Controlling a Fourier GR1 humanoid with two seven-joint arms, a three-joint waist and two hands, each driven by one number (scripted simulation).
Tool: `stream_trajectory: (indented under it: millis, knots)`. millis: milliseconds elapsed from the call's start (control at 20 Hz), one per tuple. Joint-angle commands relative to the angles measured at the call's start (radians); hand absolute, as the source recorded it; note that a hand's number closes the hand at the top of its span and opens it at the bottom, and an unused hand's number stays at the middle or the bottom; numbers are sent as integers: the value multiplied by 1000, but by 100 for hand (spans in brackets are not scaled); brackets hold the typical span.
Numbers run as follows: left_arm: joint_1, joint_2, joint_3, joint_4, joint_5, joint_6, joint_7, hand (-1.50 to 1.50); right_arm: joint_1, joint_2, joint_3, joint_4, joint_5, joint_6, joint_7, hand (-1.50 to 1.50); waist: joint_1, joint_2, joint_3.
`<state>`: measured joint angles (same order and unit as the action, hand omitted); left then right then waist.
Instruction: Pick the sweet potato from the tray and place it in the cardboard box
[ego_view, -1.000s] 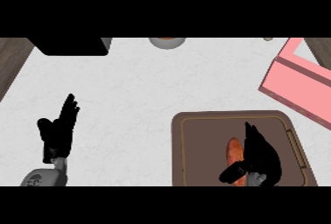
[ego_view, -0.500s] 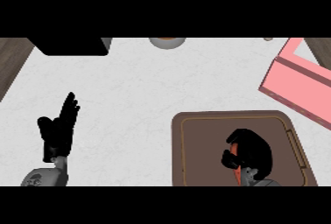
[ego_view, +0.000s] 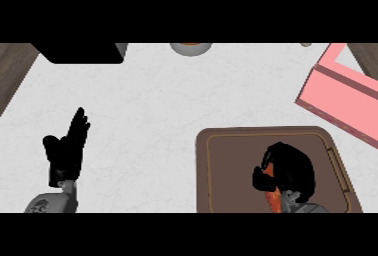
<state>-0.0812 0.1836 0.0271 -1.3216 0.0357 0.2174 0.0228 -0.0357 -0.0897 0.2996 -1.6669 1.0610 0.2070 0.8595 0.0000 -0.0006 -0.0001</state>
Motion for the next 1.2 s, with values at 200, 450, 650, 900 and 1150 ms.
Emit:
stream_trajectory:
  millis: [200,450,650,900,1150]
  knots:
    - [-41,-12,-10,13,-25,15,28,0,-7,-165,56,-81,-51,55,-302,150,-3,0,0]
    - [0,5,31,4,2,-11,-6,0,-14,-178,54,-304,-28,137,-243,150,-2,-1,0]
    - [34,1,21,-4,-6,-18,-18,0,42,-192,46,-532,-28,164,-202,150,-7,-4,0]
    - [-34,-26,6,0,-27,20,35,0,-74,-218,-138,-725,-135,323,-118,150,-12,-2,-1]
    - [4,-20,4,-47,-31,3,40,0,-227,-228,-331,-685,-219,418,-88,150,0,-1,0]
